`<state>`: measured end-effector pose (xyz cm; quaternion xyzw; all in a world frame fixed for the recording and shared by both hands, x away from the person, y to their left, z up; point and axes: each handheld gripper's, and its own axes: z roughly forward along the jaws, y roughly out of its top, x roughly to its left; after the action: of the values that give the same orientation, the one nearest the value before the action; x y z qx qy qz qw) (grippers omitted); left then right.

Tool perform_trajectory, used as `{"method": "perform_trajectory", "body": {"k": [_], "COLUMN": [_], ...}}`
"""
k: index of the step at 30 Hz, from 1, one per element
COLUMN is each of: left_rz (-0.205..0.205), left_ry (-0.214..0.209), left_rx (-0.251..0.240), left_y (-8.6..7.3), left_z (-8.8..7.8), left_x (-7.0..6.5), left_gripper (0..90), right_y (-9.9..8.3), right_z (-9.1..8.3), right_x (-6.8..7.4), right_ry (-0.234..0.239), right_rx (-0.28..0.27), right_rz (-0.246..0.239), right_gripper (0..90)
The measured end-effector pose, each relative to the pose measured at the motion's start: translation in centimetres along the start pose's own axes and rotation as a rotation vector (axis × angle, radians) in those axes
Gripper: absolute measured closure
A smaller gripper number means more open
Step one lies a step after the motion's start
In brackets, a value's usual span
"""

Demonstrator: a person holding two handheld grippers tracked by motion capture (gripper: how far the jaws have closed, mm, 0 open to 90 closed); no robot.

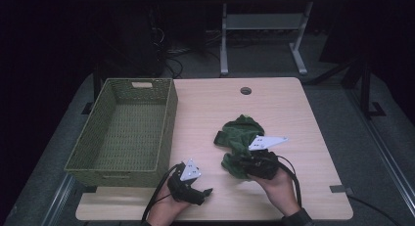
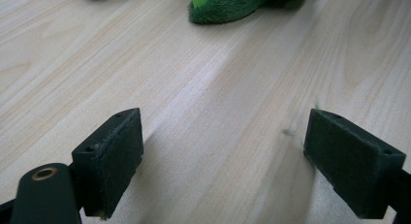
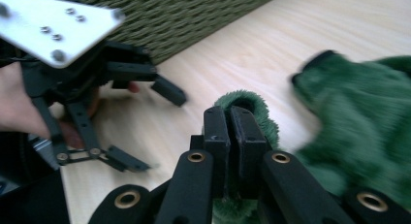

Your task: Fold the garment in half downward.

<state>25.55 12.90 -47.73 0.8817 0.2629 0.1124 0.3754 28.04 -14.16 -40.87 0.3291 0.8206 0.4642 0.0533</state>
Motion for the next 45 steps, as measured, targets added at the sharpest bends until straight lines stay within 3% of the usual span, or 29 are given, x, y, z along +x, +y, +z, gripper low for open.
{"method": "perform_trajectory", "body": {"k": [10, 13, 21, 24, 27, 36, 41, 45], "left_rz": [-0.004, 0.0, -0.005, -0.006, -0.002, -0.004, -0.003, -0.01], "left_ry": [0.0, 0.0, 0.001, 0.001, 0.002, 0.0, 0.0, 0.004], "left_rx": [-0.003, 0.002, 0.0, 0.0, 0.001, 0.004, 0.004, 0.004], "left_y": [0.0, 0.0, 0.0, 0.0, 0.0, 0.0, 0.0, 0.0], "left_z": [0.0, 0.0, 0.0, 0.0, 0.0, 0.0, 0.0, 0.0], "left_x": [0.0, 0.0, 0.0, 0.0, 0.0, 0.0, 0.0, 0.0], "left_gripper": [13.4, 13.4, 13.4, 13.5, 13.4, 13.4, 13.4, 13.4], "right_y": [-2.1, -2.4, -2.3, -2.1, -2.3, -3.3, -3.8, -3.4], "right_z": [-1.2, -1.6, -3.8, -4.1, -3.1, 1.4, 1.6, -0.1], "right_x": [-3.2, -3.5, -3.8, -3.9, -3.8, -4.1, -4.1, -4.3], "right_ry": [-0.118, -0.156, -0.225, -0.213, -0.201, -0.18, -0.177, -0.192], "right_rx": [0.047, 0.057, 0.024, 0.016, 0.04, 0.213, 0.211, 0.159], "right_rz": [0.079, 0.067, 0.052, 0.056, 0.042, 0.024, 0.027, 0.029], "right_gripper": [83.4, 81.7, 80.3, 80.8, 80.8, 82.8, 81.9, 79.5]}}
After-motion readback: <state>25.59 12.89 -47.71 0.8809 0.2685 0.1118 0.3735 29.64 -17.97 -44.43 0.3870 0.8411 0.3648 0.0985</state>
